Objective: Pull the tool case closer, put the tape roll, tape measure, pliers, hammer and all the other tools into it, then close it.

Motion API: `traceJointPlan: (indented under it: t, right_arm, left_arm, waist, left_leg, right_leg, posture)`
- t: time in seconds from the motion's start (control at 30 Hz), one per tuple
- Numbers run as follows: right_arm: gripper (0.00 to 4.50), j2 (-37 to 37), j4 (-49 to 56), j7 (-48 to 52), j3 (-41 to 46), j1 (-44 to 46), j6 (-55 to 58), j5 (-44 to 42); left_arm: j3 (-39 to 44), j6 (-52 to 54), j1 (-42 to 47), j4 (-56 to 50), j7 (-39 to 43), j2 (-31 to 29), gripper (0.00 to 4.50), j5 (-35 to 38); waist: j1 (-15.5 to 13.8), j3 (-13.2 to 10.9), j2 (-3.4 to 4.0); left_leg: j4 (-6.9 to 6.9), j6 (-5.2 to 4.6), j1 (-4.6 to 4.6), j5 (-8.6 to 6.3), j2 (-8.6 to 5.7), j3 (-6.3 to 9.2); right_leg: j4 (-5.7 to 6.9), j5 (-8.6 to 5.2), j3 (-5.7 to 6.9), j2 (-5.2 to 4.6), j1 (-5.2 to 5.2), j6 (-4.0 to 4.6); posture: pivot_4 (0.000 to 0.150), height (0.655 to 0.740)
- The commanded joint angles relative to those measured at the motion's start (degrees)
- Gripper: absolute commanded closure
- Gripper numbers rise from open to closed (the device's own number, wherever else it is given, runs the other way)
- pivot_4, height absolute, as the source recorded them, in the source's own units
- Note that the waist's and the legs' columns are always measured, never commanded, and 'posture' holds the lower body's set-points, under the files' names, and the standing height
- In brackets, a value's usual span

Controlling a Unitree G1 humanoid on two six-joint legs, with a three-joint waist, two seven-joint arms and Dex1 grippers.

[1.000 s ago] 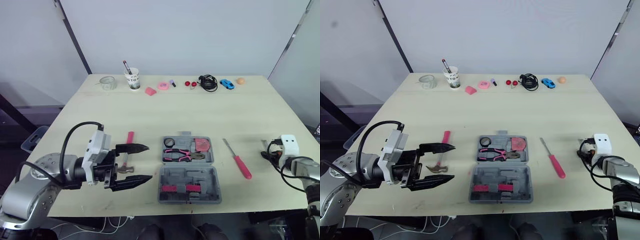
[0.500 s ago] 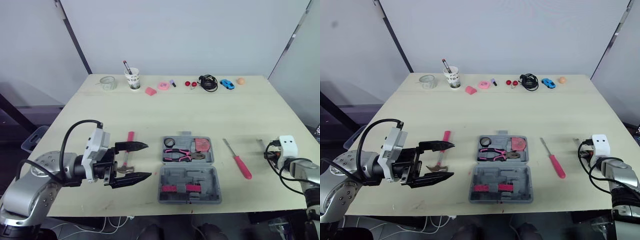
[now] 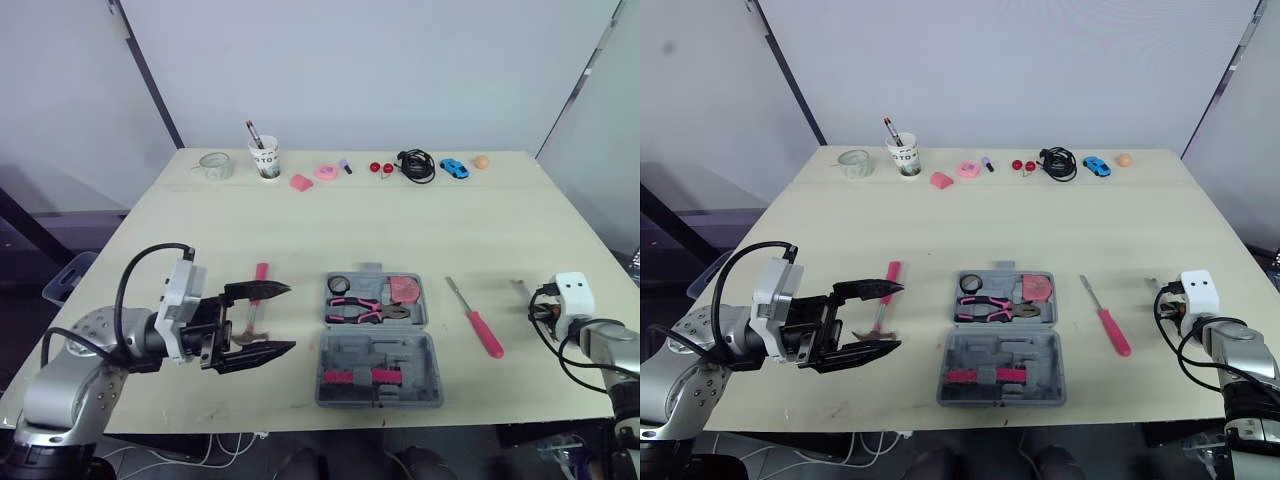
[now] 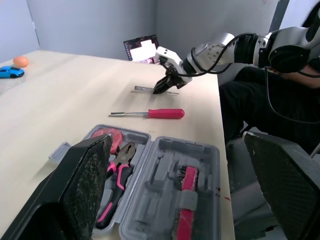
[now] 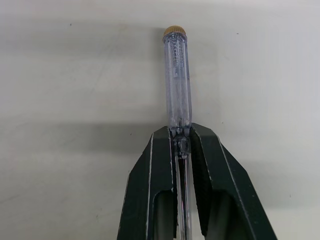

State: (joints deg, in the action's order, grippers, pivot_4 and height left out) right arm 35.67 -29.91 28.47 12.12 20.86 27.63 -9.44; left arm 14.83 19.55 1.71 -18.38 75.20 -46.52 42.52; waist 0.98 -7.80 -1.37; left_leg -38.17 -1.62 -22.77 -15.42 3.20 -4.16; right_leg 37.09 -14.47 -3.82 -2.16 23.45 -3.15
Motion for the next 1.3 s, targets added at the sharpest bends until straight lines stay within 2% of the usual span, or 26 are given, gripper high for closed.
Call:
traceJointPlan:
  t: [0.03,0.2,0.43,0.7,1.0,1.3]
  right_arm:
    - [4.45,2.1,4.5,1.6,0.9,-0.8,0.4,-0.7]
    - [4.45,3.4,14.4,7.2,0.8,-2.9,2.5,-3.7]
    - [4.45,8.2,34.6,14.3,-4.9,-6.4,11.3,-6.3]
    - [4.45,11.5,49.8,19.4,-16.3,1.2,22.4,-8.7]
    - [4.45,7.4,53.7,20.3,-31.6,15.1,30.9,-7.7]
    - [4.45,3.6,53.4,19.9,-45.0,22.2,34.0,-4.3]
  left_arm:
    - [0.4,-1.6,-0.2,0.1,1.3,0.0,0.00,-0.1]
    - [0.8,-3.2,-0.4,1.5,1.7,-0.1,0.00,-1.5]
    - [0.9,-5.7,-0.4,4.4,3.0,-0.3,0.00,-3.0]
    - [0.4,-7.2,1.0,8.5,5.9,-1.3,0.00,-4.2]
    - [-0.8,-10.4,3.4,15.2,9.0,-1.6,0.00,-7.5]
    - [-1.7,-14.1,3.0,19.9,12.3,-3.4,0.00,-10.7]
  waist:
    - [0.0,0.0,0.01]
    - [0.0,0.0,0.06]
    - [0.0,0.0,0.06]
    - [-0.1,-0.1,0.08]
    - [-0.1,-0.1,0.01]
    - [-0.2,-0.1,0.00]
  left_leg:
    - [0.00,0.00,0.00,0.00,0.00,0.00]
    - [0.00,0.00,0.00,0.00,0.01,0.00]
    - [0.00,0.00,0.00,0.00,0.06,0.03]
    - [-0.01,0.00,-0.01,0.00,0.08,0.03]
    - [-0.05,0.00,-0.07,0.00,0.08,0.03]
    - [-0.04,0.00,-0.14,0.00,0.10,0.01]
  right_leg:
    - [0.00,0.00,0.00,0.00,0.00,0.00]
    - [0.00,0.00,0.00,0.00,0.00,-0.01]
    - [0.01,0.11,0.02,0.03,0.01,-0.20]
    - [0.02,0.00,0.04,0.04,0.05,0.01]
    - [0.03,0.00,0.08,0.03,0.10,0.04]
    - [0.04,-0.01,0.12,0.01,0.17,0.05]
  posture:
    - [0.150,0.7400]
    - [0.150,0.7400]
    - [0.150,0.7400]
    - [0.150,0.7400]
    - [0.150,0.7400]
    - [0.150,0.7400]
